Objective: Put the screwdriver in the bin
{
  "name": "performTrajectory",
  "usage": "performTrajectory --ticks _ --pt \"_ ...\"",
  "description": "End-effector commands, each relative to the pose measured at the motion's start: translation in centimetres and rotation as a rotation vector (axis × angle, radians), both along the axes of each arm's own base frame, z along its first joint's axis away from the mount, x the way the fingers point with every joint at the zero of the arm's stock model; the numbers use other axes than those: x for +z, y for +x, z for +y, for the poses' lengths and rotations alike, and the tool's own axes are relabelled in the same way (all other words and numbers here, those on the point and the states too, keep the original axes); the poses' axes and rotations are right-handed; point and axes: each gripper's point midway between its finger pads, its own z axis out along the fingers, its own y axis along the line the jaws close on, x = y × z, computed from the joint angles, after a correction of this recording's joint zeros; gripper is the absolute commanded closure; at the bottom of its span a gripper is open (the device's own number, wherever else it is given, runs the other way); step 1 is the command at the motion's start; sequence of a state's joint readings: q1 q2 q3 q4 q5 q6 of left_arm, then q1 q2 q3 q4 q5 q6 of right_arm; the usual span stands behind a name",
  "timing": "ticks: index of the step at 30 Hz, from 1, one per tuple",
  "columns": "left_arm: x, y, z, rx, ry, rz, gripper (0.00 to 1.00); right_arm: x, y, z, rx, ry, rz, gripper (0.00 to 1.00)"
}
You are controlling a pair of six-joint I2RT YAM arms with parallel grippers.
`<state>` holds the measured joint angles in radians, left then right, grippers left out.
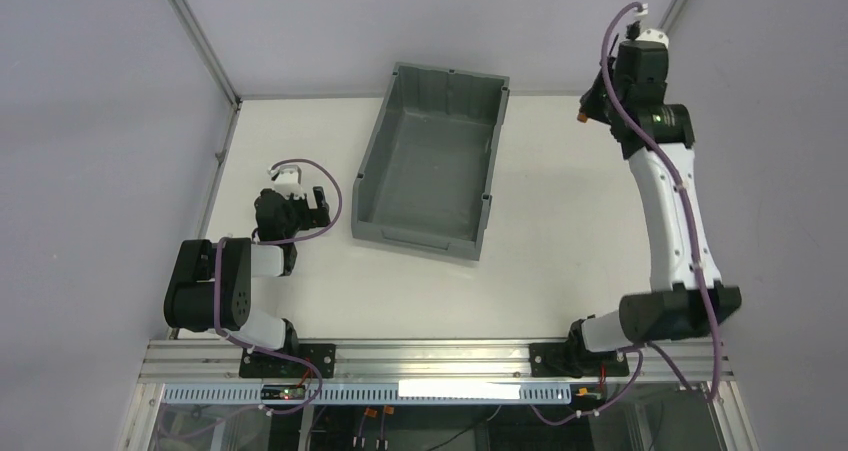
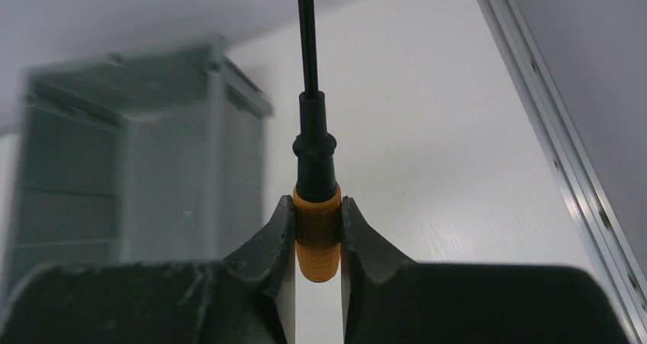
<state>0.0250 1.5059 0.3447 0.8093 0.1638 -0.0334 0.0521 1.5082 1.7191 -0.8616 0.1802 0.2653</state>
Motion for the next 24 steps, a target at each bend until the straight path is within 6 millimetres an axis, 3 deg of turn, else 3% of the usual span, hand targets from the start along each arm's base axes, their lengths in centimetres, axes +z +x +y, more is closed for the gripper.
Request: performTrajectory --ticks 1,5,8,10,17,24 --pt "1.5 0.9 -0.5 -0.025 0.009 -0.054 0.02 10.6 -1.6 3.6 0.051 0.044 -0.359 1.00" --pt "1.5 0.9 -0.5 -0.025 0.009 -0.055 0.01 14.8 -3.4 8.5 0.126 0.132 -0.530 1.00" --pt "1.5 0.9 -0.5 -0.024 0.009 -0.055 0.01 14.6 -3.8 13.0 0.192 0.202 -0.572 1.00" --pt "1.5 0.8 -0.5 -0.025 0.009 -0.055 0.01 13.2 -3.6 15.8 0.230 0.218 -0.542 1.00" --pt "1.5 0.8 -0.5 -0.025 0.009 -0.055 0.01 3.0 -0.7 24.9 0.291 0.291 -0.281 1.00" --pt "1.5 0.8 -0.5 -0.025 0.009 -0.056 0.02 -8.8 2.1 29.7 0.271 0.294 0.036 1.00"
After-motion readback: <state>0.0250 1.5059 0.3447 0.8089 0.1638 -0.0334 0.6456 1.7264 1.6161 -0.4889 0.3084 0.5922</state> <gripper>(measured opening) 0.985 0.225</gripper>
